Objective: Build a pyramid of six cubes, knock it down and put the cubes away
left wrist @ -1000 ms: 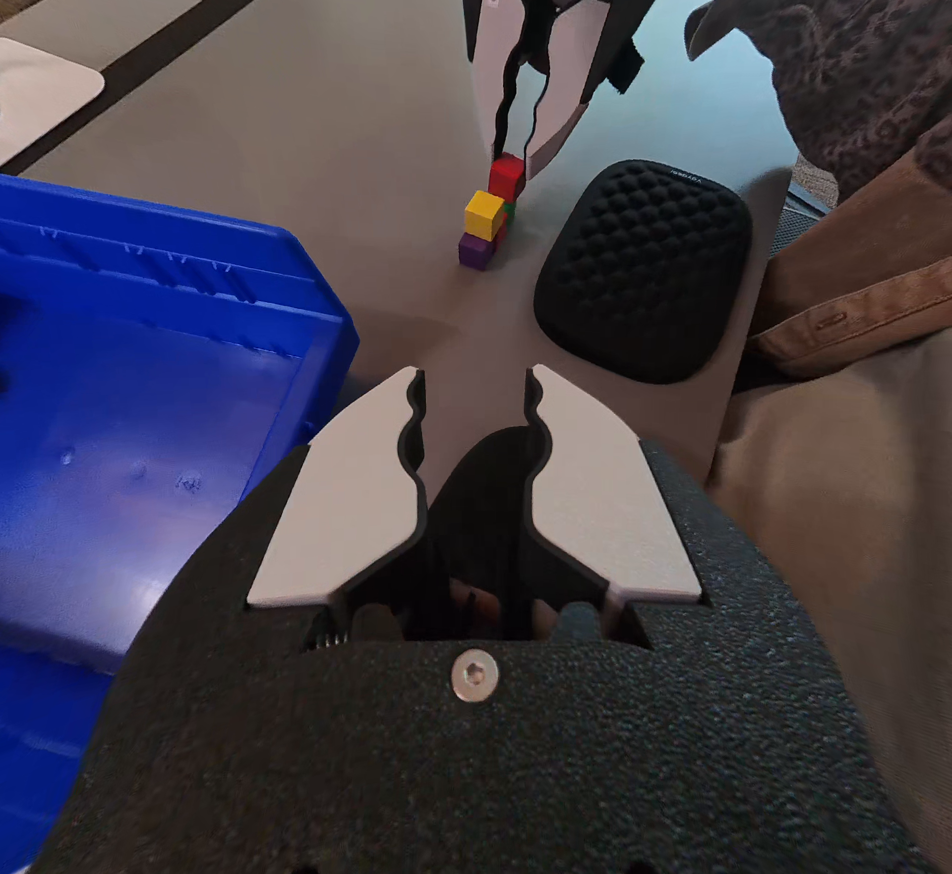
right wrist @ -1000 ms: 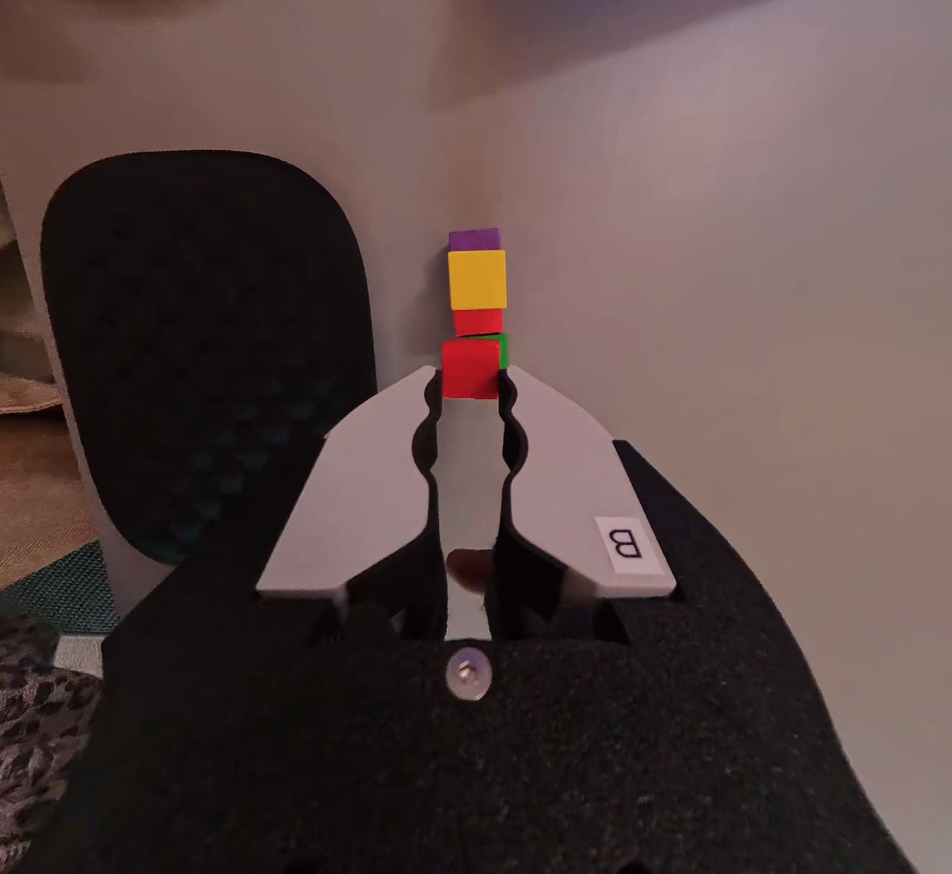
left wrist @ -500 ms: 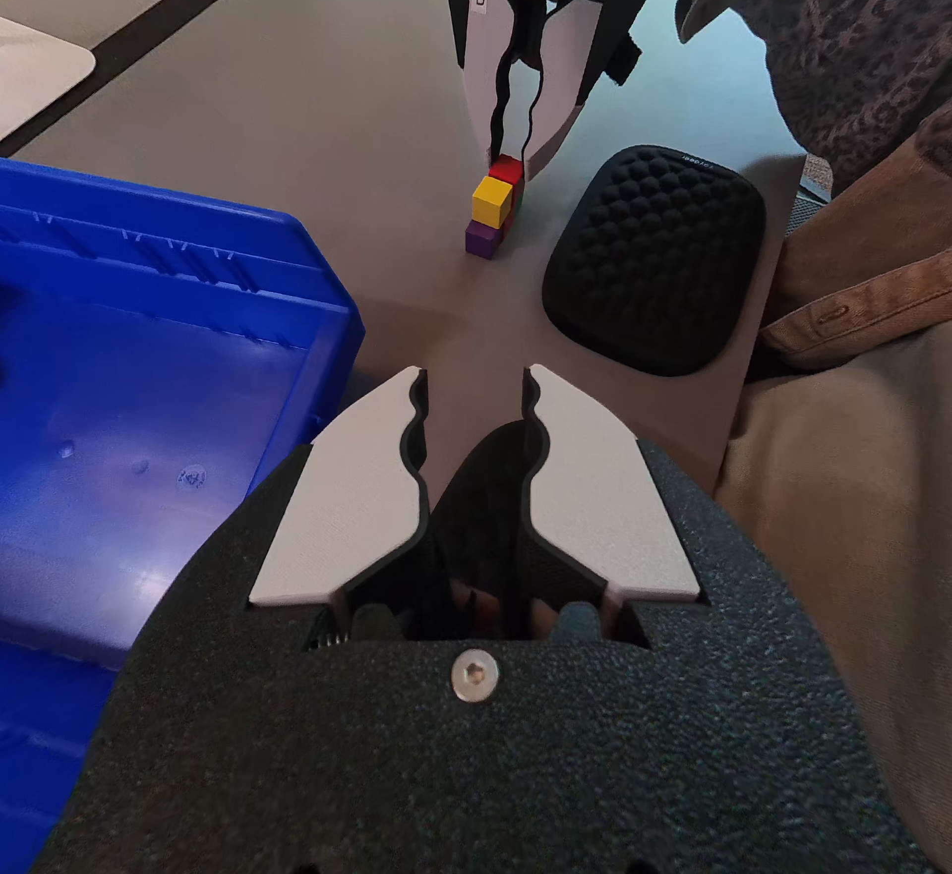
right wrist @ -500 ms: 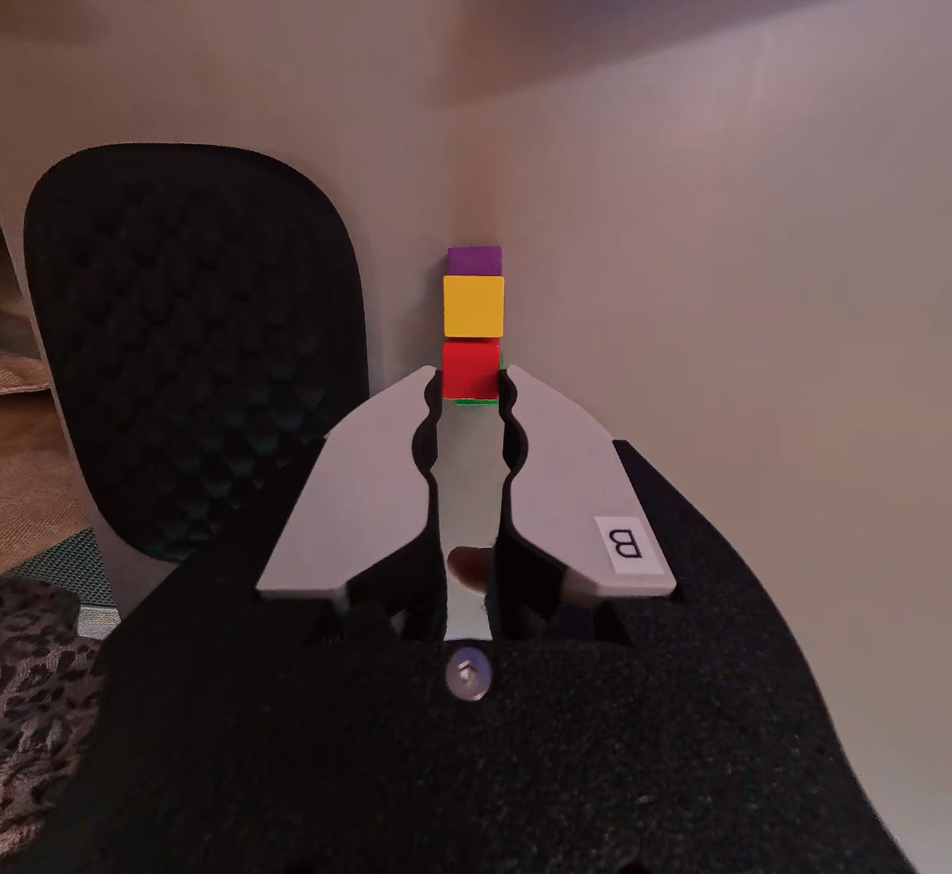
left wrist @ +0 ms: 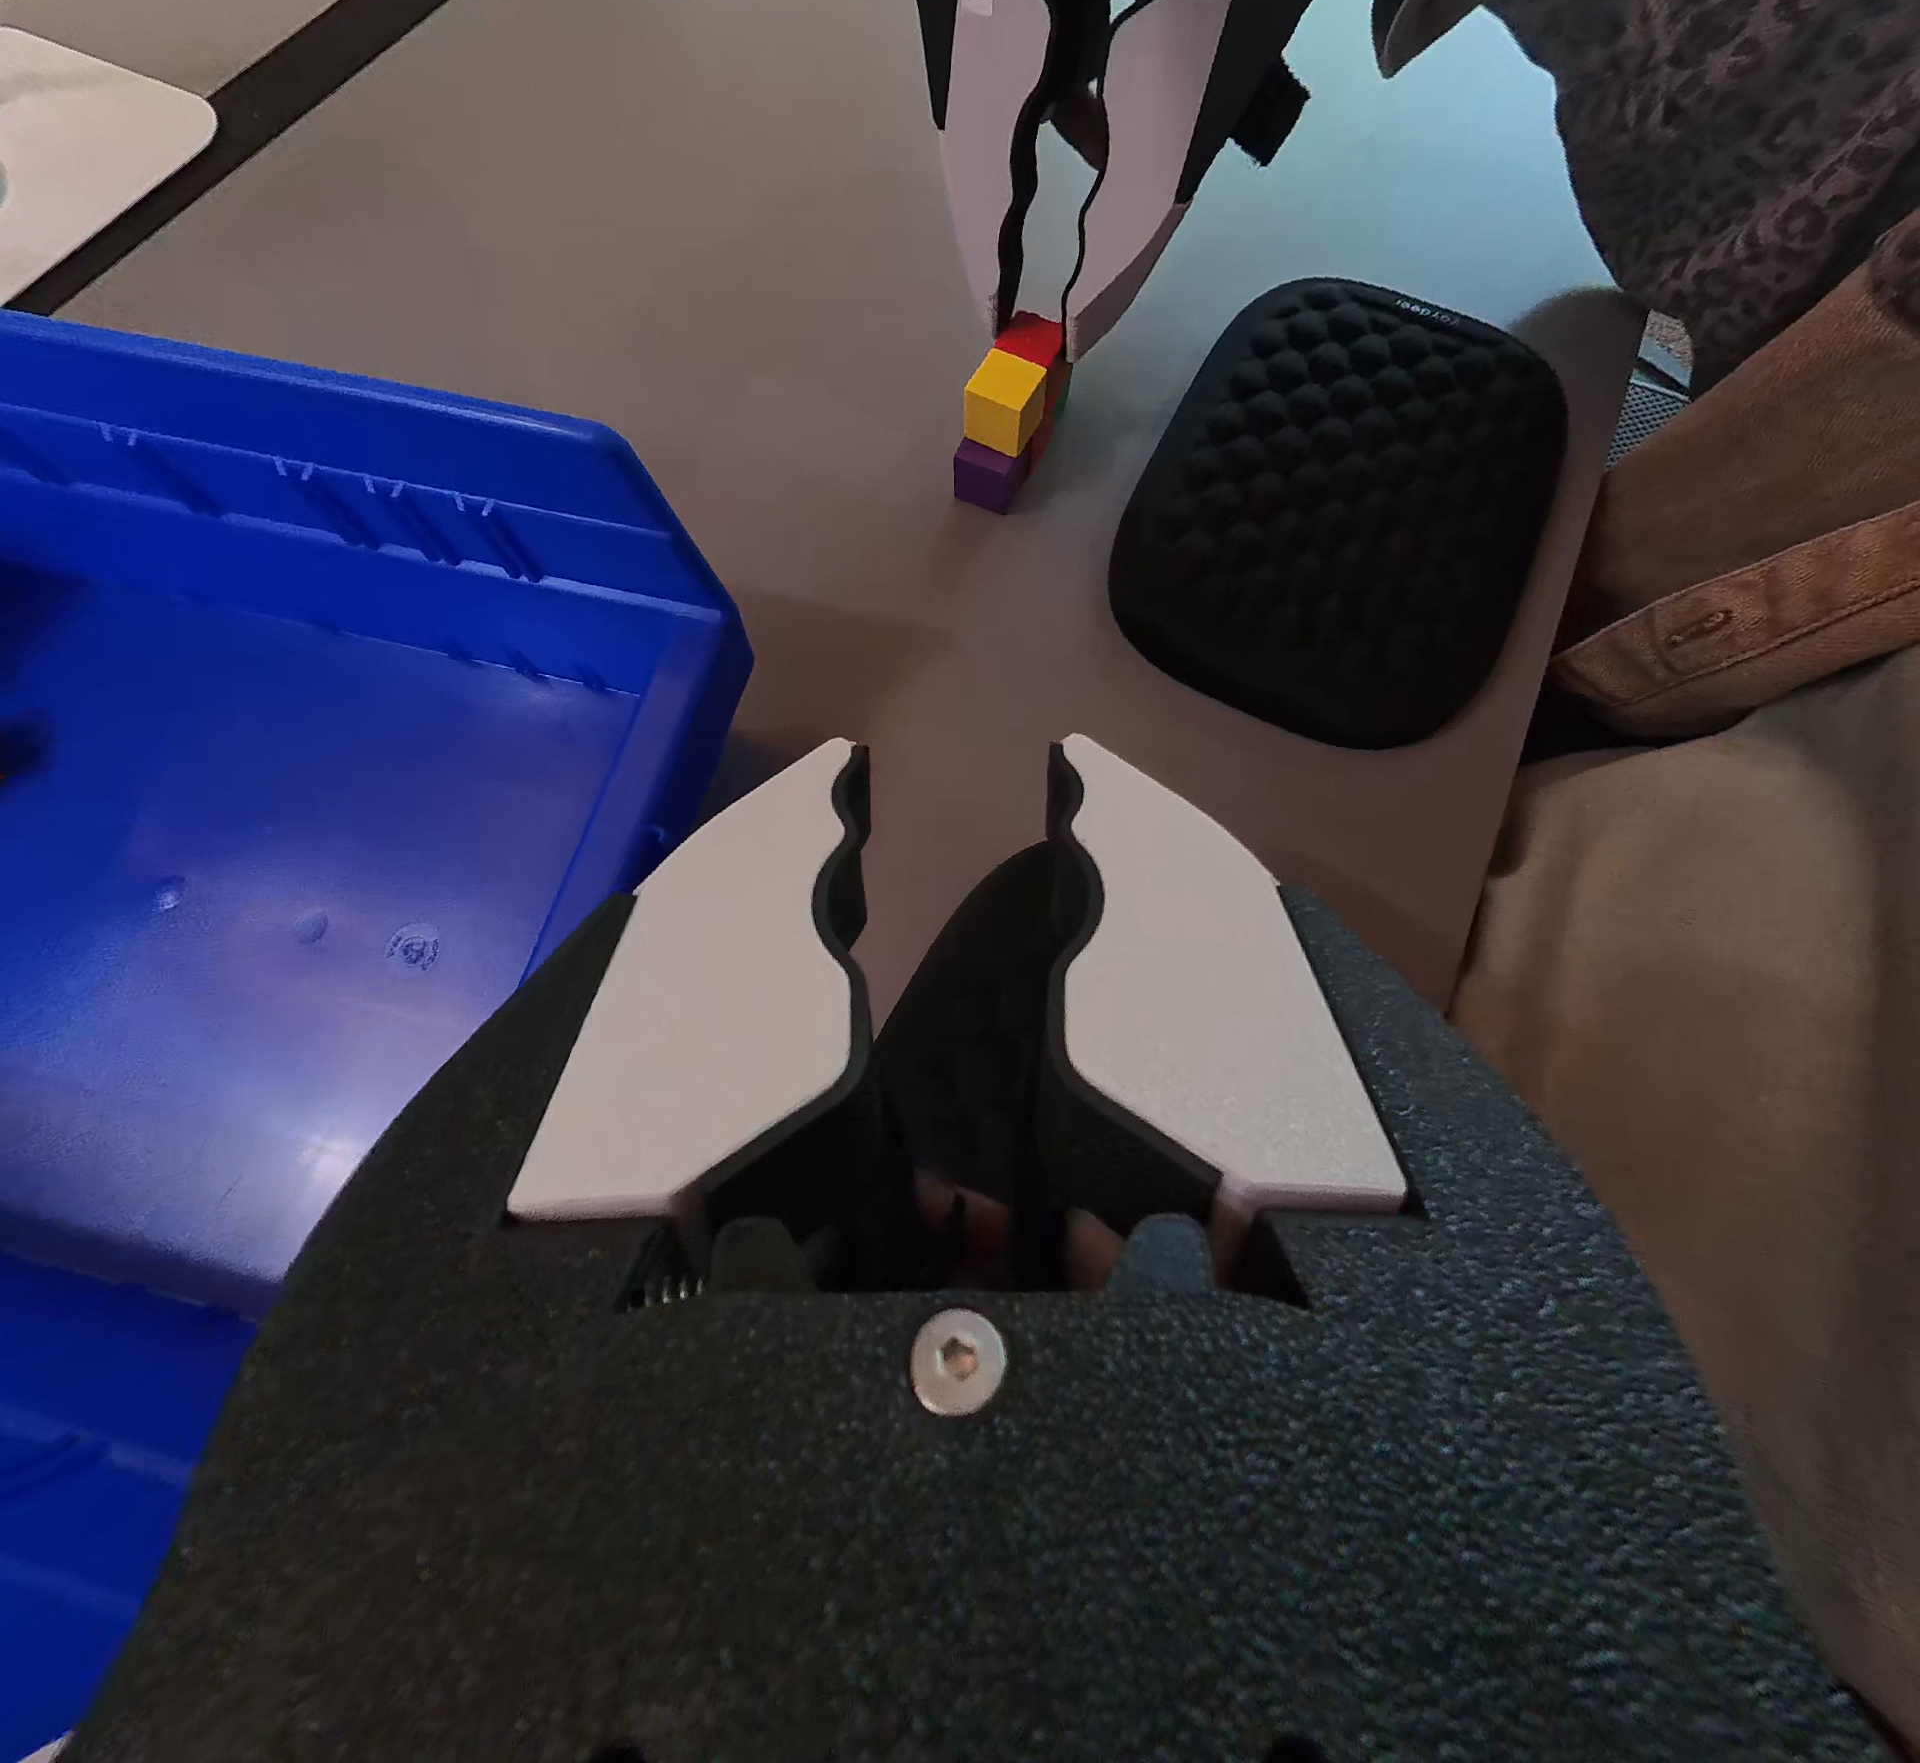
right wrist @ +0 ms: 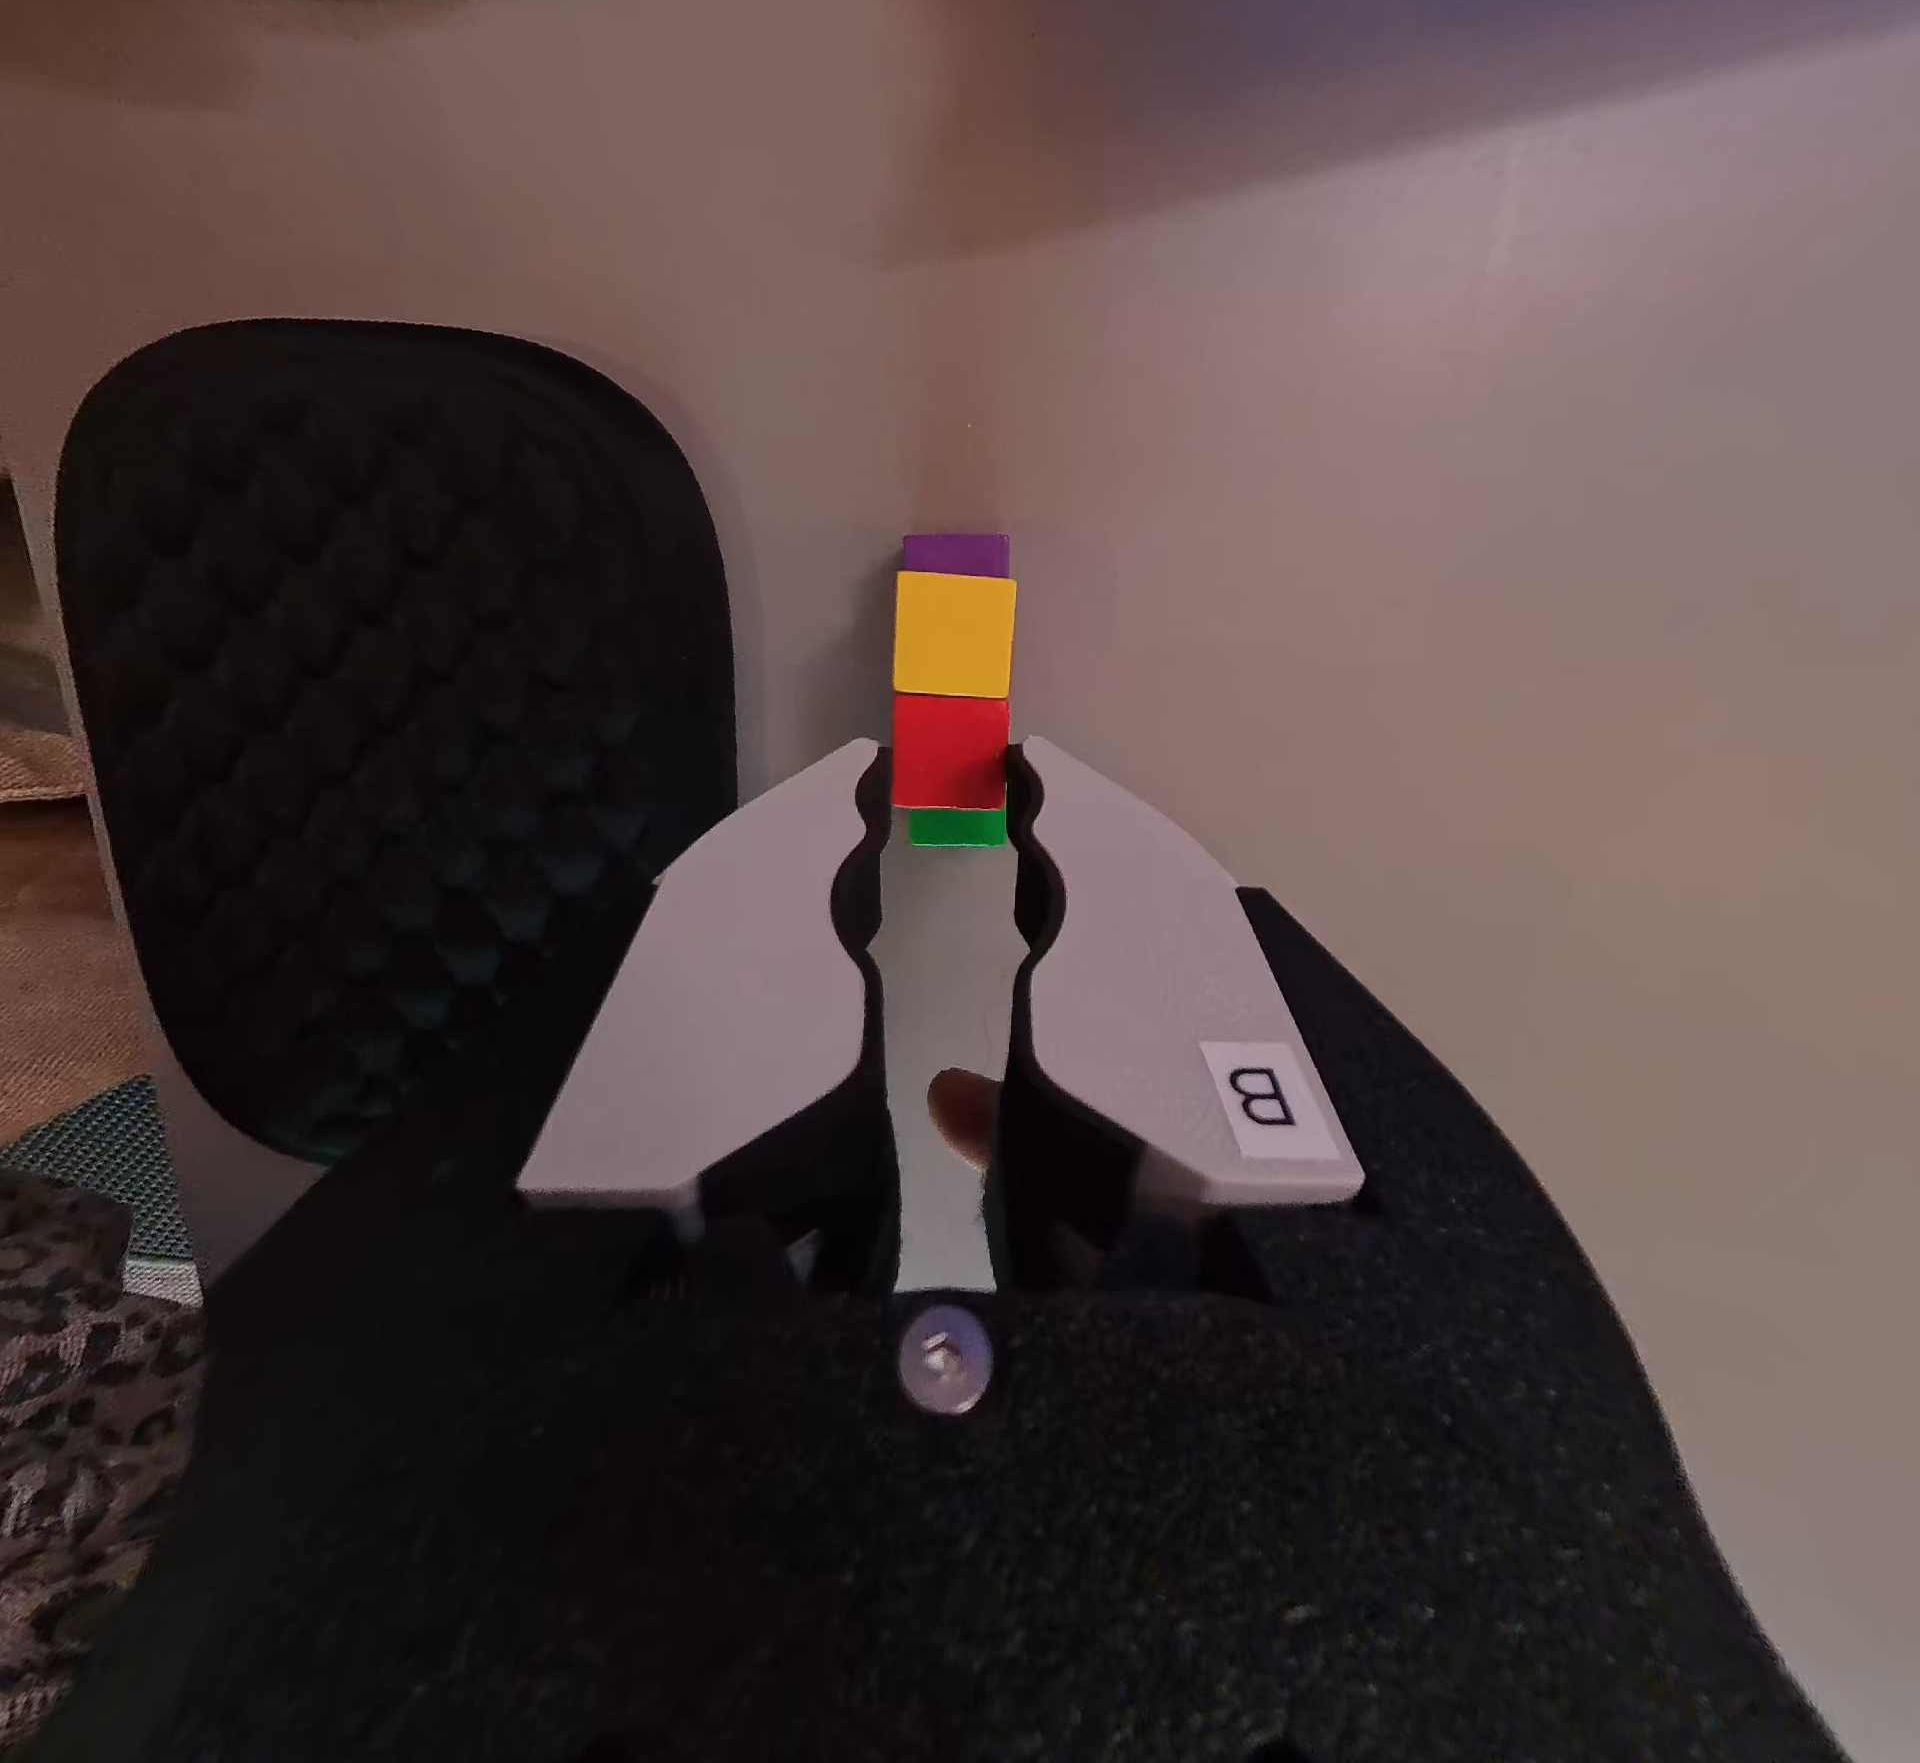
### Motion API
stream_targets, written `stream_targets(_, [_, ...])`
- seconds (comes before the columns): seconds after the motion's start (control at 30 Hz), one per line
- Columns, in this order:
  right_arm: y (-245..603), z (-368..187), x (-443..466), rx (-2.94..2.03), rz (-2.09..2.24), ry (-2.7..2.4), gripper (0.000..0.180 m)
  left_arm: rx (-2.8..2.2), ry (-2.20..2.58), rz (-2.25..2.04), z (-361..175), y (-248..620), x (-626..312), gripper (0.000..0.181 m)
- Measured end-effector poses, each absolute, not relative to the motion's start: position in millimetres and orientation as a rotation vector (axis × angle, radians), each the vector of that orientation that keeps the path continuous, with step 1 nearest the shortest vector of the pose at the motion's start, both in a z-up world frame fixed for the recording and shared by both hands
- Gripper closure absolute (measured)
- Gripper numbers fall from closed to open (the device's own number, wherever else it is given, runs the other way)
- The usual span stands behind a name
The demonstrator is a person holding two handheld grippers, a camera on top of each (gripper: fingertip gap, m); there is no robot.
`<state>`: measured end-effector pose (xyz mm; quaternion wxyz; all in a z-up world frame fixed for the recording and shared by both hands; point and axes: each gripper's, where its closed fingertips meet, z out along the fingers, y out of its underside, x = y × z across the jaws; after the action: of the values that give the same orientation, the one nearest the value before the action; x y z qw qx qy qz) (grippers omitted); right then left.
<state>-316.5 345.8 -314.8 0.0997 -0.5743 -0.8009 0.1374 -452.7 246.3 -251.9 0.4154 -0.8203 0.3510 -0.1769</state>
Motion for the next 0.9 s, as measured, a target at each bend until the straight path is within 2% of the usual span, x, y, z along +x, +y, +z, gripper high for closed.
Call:
stream_targets(0.27, [348.0,-302.7,-315.1,-1.682,0.438,-2.299,0.151,-2.067,0.868,-0.424,-248.9,253.2,-455.1,0.148])
stream_targets(0.53, [325.0,-248.7,-330.3,-1.531,0.641,-1.855,0.143,-2.142,0.87,-0.235,-224.4,285.0,-486.1,0.143])
stream_targets(0.77, [299.1,-238.6,-330.6,-1.484,0.8,-1.673,0.142,-2.269,0.994,0.013,-216.6,358.6,-563.0,0.135])
stream_targets(0.9, [295.4,-238.3,-332.5,-1.457,0.83,-1.62,0.142,-2.338,1.086,0.156,-234.6,413.5,-604.5,0.13])
